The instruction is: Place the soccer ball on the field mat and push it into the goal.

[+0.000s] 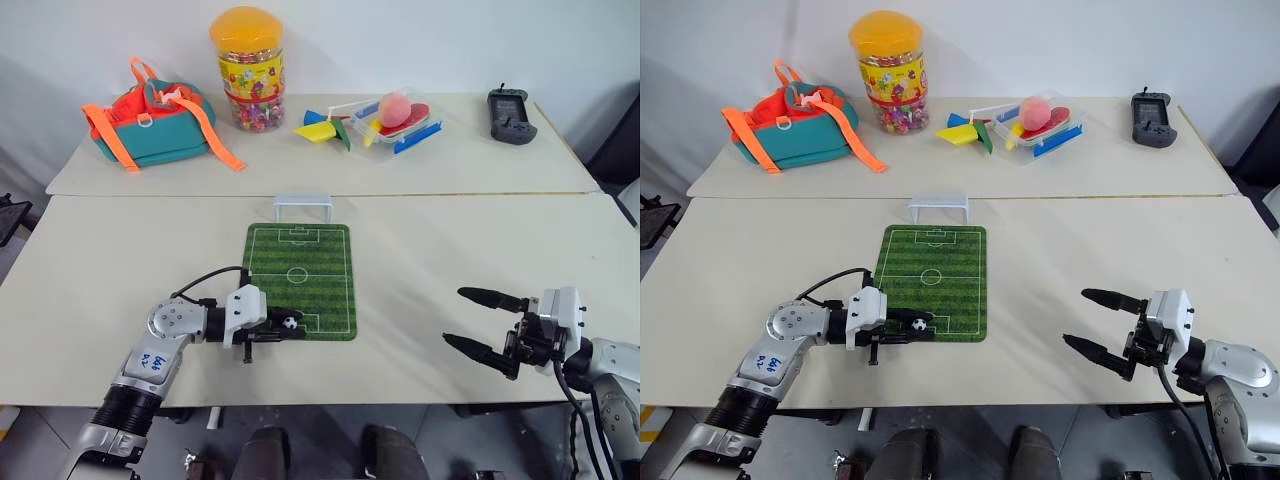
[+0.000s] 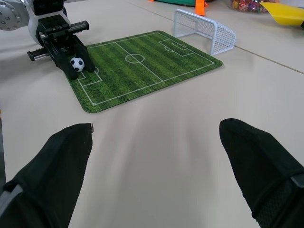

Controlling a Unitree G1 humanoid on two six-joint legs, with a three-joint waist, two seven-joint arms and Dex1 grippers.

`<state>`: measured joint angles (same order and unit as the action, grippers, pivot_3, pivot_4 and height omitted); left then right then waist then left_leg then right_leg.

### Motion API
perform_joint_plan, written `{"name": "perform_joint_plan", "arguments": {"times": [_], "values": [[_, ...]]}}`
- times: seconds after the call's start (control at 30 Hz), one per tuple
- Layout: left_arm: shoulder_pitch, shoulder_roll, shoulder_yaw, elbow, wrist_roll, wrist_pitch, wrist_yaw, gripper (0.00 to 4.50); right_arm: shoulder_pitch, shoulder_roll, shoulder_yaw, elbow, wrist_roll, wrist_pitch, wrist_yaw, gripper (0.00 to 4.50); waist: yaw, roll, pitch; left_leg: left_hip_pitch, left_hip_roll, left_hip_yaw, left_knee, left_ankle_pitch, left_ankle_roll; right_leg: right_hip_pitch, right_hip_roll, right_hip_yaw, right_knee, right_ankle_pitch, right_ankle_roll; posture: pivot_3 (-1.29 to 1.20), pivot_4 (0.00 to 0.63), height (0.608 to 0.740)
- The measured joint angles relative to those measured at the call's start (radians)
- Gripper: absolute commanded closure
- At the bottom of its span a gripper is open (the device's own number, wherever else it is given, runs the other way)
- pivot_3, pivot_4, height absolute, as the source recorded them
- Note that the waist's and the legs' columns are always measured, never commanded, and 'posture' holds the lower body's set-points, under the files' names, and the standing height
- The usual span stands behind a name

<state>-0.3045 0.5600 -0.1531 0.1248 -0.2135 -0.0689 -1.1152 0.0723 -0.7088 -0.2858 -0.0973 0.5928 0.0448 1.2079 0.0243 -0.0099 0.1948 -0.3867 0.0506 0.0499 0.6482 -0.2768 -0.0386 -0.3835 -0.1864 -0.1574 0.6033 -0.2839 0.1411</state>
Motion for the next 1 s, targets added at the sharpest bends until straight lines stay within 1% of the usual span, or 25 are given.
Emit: {"name": "perform_joint_plan", "arguments": {"times": [0.03, 0.1, 0.13, 0.2, 0.4, 0.43, 0.77, 0.87, 0.97, 1.0], "values": [[0.0, 0.0, 0.0, 0.0, -0.001, 0.002, -0.001, 3.64, -0.001, 0.0, 0.0, 0.001, 0.0, 0.0, 0.0, 0.0, 0.0, 0.0, 0.0, 0.0, 0.0, 0.0, 0.0, 0.0, 0.0, 0.0, 0.0, 0.0, 0.0, 0.0, 0.0, 0.0, 0.15, 0.74], [0.0, 0.0, 0.0, 0.0, -0.007, 0.012, -0.002, 2.92, -0.006, 0.0, 0.0, 0.005, -0.001, 0.0, 0.0, 0.0, 0.0, 0.0, 0.0, 0.0, 0.0, 0.0, 0.0, 0.0, 0.0, 0.0, 0.0, 0.0, 0.0, 0.0, 0.0, 0.0, 0.15, 0.74], [-0.001, 0.0, 0.001, 0.0, -0.011, 0.019, -0.003, 2.71, -0.008, 0.0, 0.0, 0.006, -0.001, 0.0, 0.0, 0.0, 0.0, 0.0, 0.0, 0.0, 0.0, 0.0, 0.0, 0.0, 0.0, 0.0, 0.0, 0.0, 0.0, 0.0, 0.0, 0.0, 0.15, 0.74], [-0.003, 0.0, 0.003, -0.001, -0.015, 0.034, -0.002, 2.13, -0.011, 0.0, 0.0, 0.007, -0.002, 0.0, 0.0, 0.0, 0.0, 0.0, 0.0, 0.0, 0.0, 0.0, 0.0, 0.0, 0.0, 0.0, 0.0, 0.0, 0.0, 0.0, 0.0, 0.0, 0.15, 0.74], [-0.005, 0.0, 0.005, -0.001, -0.015, 0.036, -0.002, 0.23, -0.012, 0.0, 0.0, 0.008, -0.005, 0.0, -0.002, 0.0, 0.0, 0.0, 0.0, 0.0, 0.0, 0.0, -0.001, 0.0, 0.0, 0.0, 0.0, 0.0, 0.002, 0.0, 0.0, 0.0, 0.15, 0.74], [-0.005, 0.0, 0.005, -0.001, -0.014, 0.036, -0.002, 0.04, -0.012, 0.0, 0.0, 0.008, -0.007, 0.0, -0.002, 0.0, 0.0, 0.0, 0.0, 0.0, 0.0, 0.0, -0.001, 0.0, 0.0, 0.0, 0.0, 0.0, 0.002, 0.0, 0.0, 0.0, 0.15, 0.74], [-0.072, -0.004, 0.025, -0.002, -0.024, 0.025, 0.0, 0.04, -0.018, 0.0, 0.0, 0.02, -0.014, 0.0, -0.009, 0.0, 0.0, 0.0, 0.0, 0.0, 0.0, 0.0, -0.001, 0.0, 0.0, 0.0, 0.0, 0.0, 0.003, 0.0, 0.0, 0.0, 0.15, 0.74], [-0.073, 0.001, 0.051, -0.021, -0.054, 0.027, -0.009, 0.04, -0.018, 0.0, 0.0, 0.021, -0.015, 0.0, -0.013, 0.0, -0.001, 0.0, 0.0, 0.0, 0.0, 0.0, -0.001, 0.0, 0.0, -0.001, 0.0, 0.0, 0.003, 0.0, 0.0, 0.0, 0.15, 0.74], [-0.064, 0.039, 0.081, -0.087, -0.114, 0.039, -0.057, 0.67, -0.018, 0.0, -0.001, 0.021, -0.015, 0.0, -0.014, 0.0, -0.002, 0.0, 0.0, 0.0, 0.0, 0.001, -0.001, 0.0, 0.0, -0.001, 0.0, 0.0, 0.003, 0.0, 0.0, 0.0, 0.15, 0.74], [-0.052, 0.057, 0.091, -0.111, -0.136, 0.049, -0.081, 0.98, -0.018, 0.0, -0.002, 0.021, -0.015, 0.0, -0.015, 0.0, -0.003, 0.0, 0.0, 0.0, 0.001, 0.001, -0.001, 0.0, 0.0, -0.001, 0.001, 0.0, 0.003, 0.0, 0.0, 0.0, 0.15, 0.74]]}}
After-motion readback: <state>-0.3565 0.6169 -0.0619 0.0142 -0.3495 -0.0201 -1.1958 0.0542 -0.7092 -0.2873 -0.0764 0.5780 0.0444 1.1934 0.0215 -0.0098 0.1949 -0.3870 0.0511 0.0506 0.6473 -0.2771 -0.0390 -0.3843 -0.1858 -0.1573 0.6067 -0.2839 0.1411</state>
